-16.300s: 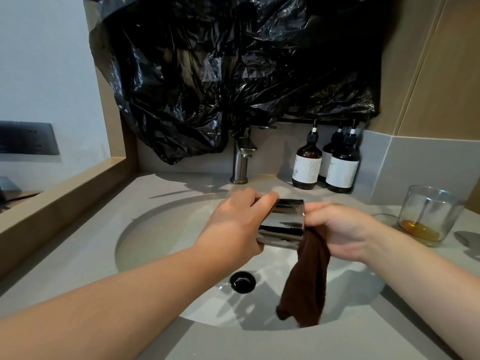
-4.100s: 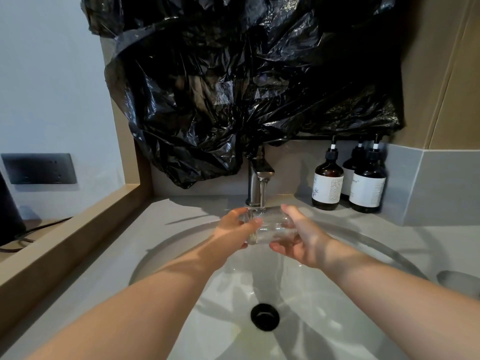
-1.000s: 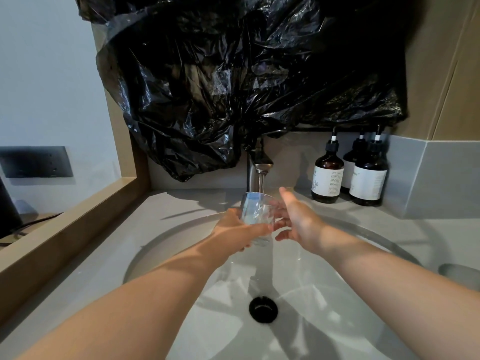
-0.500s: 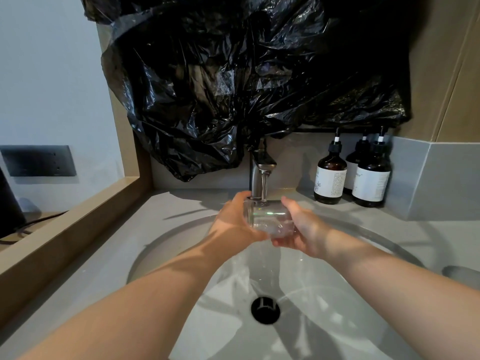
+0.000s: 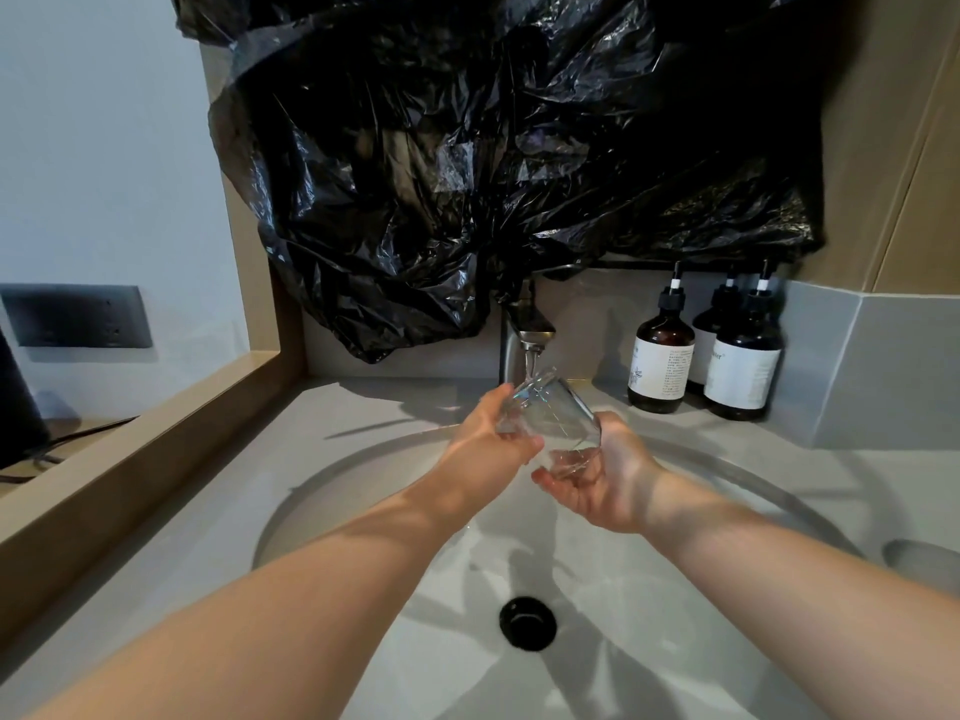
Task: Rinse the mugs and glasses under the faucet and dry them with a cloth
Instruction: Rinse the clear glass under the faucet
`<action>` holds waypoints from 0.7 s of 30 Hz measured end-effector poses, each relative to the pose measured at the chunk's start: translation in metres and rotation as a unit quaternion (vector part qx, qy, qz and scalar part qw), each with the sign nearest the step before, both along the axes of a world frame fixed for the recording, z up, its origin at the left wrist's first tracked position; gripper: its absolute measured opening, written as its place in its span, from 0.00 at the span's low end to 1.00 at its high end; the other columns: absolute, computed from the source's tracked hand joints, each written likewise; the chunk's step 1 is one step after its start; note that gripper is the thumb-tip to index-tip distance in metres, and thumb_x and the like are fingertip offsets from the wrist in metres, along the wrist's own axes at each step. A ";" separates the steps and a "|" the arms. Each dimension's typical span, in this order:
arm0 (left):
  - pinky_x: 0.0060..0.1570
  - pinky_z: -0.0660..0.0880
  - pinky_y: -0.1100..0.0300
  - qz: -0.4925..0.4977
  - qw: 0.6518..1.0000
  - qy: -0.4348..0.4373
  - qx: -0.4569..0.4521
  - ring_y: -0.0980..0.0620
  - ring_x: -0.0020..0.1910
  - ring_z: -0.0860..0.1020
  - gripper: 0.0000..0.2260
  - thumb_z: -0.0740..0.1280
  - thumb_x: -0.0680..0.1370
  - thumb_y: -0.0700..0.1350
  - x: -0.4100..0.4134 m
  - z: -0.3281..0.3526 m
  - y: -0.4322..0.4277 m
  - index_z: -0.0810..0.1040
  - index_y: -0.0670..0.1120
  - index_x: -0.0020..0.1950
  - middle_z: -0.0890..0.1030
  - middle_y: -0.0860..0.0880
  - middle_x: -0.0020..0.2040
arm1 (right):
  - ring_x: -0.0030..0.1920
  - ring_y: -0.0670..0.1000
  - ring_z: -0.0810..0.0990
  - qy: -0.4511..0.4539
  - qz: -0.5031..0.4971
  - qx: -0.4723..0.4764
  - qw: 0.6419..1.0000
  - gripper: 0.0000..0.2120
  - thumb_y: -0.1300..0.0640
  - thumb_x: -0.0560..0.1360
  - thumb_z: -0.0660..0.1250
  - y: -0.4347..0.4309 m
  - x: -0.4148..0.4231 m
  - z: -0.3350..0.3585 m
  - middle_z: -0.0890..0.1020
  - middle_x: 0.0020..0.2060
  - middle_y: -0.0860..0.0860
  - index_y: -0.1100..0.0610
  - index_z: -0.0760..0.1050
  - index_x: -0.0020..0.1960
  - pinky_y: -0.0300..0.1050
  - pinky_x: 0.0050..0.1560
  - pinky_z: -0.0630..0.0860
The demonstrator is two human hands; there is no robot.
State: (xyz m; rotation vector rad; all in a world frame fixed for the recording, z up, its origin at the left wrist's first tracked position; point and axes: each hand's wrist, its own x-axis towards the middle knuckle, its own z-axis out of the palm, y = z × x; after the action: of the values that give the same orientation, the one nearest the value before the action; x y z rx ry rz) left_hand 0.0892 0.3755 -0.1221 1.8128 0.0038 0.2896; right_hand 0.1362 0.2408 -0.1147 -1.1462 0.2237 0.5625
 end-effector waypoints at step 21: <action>0.49 0.79 0.49 0.056 0.963 0.183 -0.192 0.42 0.47 0.82 0.21 0.55 0.77 0.66 -0.002 0.010 0.018 0.75 0.50 0.50 0.81 0.44 0.50 | 0.39 0.52 0.81 -0.196 0.083 -0.039 0.976 0.18 0.64 0.75 0.66 0.002 -0.009 0.004 0.77 0.50 0.55 0.53 0.69 0.63 0.57 0.51 0.79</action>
State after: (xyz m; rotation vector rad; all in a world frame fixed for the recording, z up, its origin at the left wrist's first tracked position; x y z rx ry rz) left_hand 0.0868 0.3934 -0.1126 1.4577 0.3972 0.0242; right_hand 0.1270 0.2427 -0.1109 -1.3348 -0.1936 0.4646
